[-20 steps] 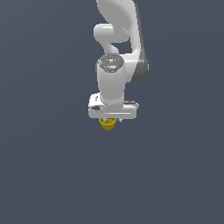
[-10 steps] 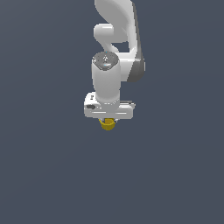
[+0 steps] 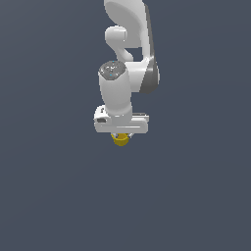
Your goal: Pick up the object and move it to a goal position.
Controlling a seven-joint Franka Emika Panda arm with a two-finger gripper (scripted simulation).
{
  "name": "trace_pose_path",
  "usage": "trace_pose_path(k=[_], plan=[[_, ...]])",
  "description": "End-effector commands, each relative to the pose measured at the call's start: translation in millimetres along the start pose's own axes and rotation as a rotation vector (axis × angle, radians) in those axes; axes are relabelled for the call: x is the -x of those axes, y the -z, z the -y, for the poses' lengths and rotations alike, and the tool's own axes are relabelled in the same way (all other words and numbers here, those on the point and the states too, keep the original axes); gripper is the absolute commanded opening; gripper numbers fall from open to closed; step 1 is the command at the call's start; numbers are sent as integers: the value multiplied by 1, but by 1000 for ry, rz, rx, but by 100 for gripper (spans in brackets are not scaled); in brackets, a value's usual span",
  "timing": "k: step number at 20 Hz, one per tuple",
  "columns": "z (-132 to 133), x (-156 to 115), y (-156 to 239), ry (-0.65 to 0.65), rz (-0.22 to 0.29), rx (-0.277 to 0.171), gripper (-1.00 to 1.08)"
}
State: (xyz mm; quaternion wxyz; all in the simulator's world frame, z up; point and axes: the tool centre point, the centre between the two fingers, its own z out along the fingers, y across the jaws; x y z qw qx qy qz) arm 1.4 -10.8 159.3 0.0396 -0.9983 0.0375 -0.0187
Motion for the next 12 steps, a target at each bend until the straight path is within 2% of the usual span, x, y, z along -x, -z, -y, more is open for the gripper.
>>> trace_pose_path(k=[1, 12], plan=[[-1, 3, -5, -10, -16, -27, 28], [-13, 26, -30, -97, -136, -151, 28]])
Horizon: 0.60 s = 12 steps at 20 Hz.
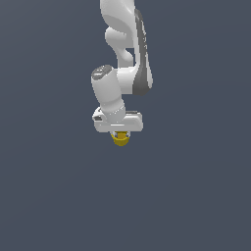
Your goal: Pick up the object and move it to a goal position.
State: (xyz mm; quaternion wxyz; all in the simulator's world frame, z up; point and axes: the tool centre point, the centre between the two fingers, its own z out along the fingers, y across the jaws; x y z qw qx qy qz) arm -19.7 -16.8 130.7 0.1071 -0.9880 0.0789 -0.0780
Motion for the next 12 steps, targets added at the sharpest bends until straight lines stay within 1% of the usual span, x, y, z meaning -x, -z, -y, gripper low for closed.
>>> trace_pose_path(k=[1, 6, 12], plan=[[-6, 7, -3, -25, -33, -19, 28], [-21, 22, -7, -78, -97, -40, 28], [-42, 43, -8, -140, -166, -33, 28]])
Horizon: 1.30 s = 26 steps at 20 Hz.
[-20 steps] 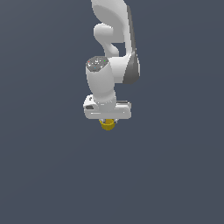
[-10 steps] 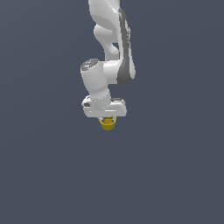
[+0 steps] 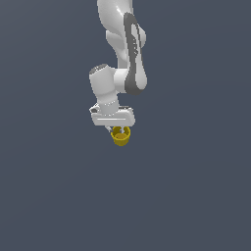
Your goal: Pick up the object and move it to a goal position.
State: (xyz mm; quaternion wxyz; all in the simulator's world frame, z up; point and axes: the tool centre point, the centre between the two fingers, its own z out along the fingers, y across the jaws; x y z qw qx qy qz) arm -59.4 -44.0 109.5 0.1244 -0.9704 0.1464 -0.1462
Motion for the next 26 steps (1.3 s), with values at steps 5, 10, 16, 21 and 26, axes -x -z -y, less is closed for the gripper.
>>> trace_pose_path(k=[5, 10, 16, 21, 26], plan=[[-23, 18, 5, -50, -58, 25, 28], [-34, 27, 8, -71, -83, 42, 28], [-38, 31, 9, -80, -92, 51, 28], [-38, 30, 6, -79, -91, 50, 28], [-40, 30, -8, -79, -91, 52, 28]])
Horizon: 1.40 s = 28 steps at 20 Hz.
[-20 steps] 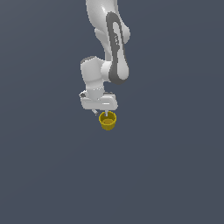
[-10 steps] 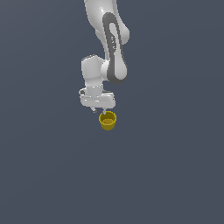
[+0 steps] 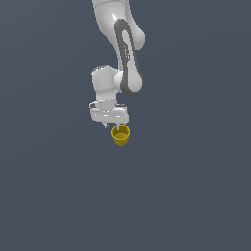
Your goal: Pick up the object and move it to a goal position.
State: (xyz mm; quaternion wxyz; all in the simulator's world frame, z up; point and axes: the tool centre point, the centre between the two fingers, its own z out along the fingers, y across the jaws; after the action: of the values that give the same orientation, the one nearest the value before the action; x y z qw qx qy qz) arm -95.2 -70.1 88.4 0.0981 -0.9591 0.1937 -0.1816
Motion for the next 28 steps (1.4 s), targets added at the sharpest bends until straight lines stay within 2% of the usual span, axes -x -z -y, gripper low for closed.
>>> trace_pose_path(k=[1, 8, 9, 21, 28], plan=[[0, 1, -8, 0, 0, 1, 28], [0, 0, -18, -1, -1, 0, 28], [0, 0, -18, -1, -1, 0, -100], [0, 0, -17, 0, -1, 0, -100], [-2, -12, -6, -1, -2, 0, -100]])
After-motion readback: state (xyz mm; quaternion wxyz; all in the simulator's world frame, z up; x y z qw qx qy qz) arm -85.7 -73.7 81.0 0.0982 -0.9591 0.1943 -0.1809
